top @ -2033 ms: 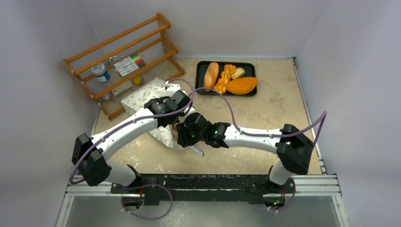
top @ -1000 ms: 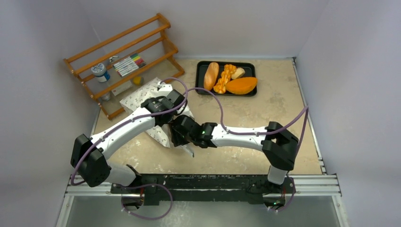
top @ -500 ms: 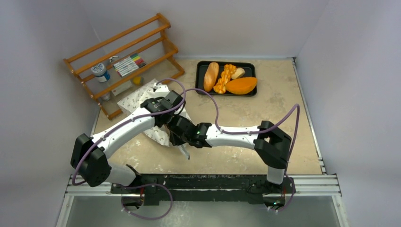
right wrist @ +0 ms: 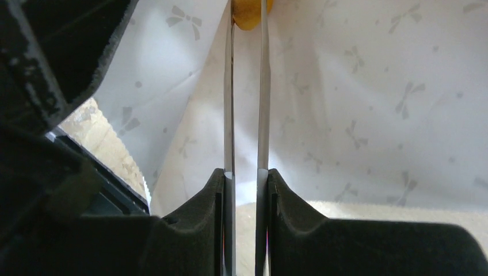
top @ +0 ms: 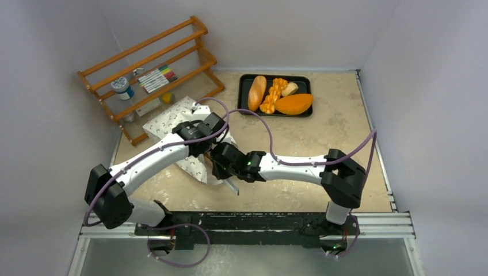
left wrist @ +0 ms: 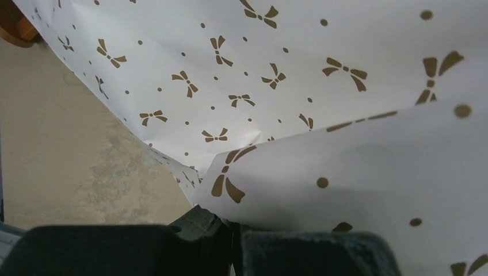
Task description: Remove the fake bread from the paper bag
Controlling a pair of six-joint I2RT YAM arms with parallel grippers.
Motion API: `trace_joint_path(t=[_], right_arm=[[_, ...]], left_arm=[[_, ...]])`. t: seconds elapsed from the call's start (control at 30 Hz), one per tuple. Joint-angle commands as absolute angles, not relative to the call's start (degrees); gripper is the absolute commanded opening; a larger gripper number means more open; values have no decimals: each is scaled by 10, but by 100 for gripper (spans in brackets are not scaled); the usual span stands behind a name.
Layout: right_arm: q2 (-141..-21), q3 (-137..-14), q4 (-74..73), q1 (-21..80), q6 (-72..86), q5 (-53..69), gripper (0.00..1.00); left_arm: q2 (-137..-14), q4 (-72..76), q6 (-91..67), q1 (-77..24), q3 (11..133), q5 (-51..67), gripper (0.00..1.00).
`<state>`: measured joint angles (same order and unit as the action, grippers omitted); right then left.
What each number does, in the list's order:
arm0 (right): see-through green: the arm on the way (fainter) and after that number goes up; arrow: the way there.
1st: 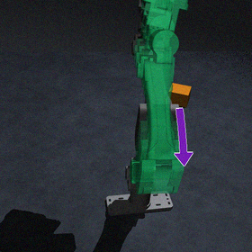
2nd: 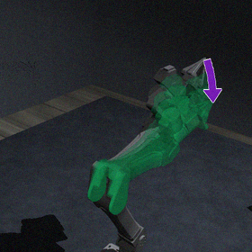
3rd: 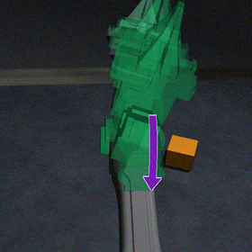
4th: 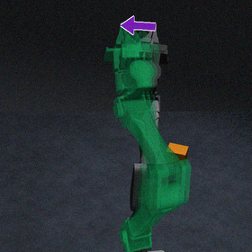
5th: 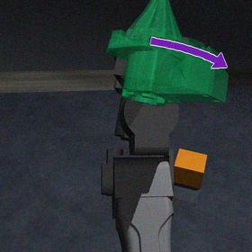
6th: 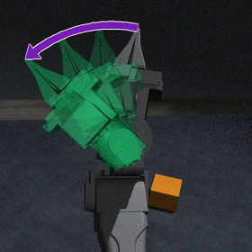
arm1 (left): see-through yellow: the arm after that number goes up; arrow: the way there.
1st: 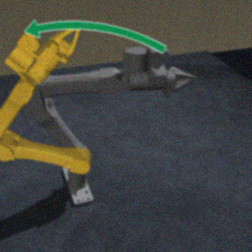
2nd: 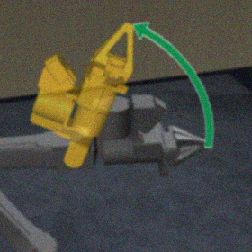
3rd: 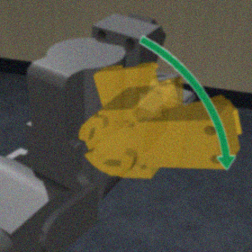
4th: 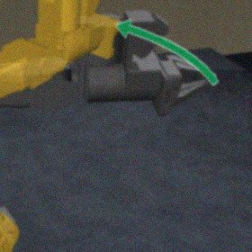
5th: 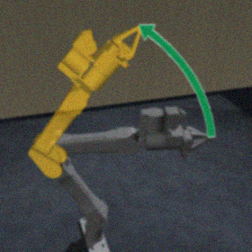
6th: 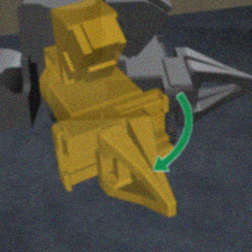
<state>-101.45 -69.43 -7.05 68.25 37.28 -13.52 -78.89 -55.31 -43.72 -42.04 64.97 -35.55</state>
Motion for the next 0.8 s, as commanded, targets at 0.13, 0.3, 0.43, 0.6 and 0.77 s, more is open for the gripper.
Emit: trace_joint_path(t=[0.13, 0.3, 0.43, 0.6, 0.77], right_arm=[[-948, -640, -142, 687, 341, -96, 0], [-908, -619, -162, 686, 347, -114, 0], [-871, -599, -178, 687, 356, -132, 0], [-833, -590, -213, 681, 367, -177, 0], [-803, -586, -231, 663, 369, -200, 0]], left_arm=[[-747, -468, -426, -464, 706, -315, 0], [-750, -468, -425, -464, 703, -328, 0], [-751, -469, -425, -464, 694, -336, 0], [-751, -470, -427, -464, 675, -336, 0], [-742, -475, -433, -463, 660, -330, 0]])
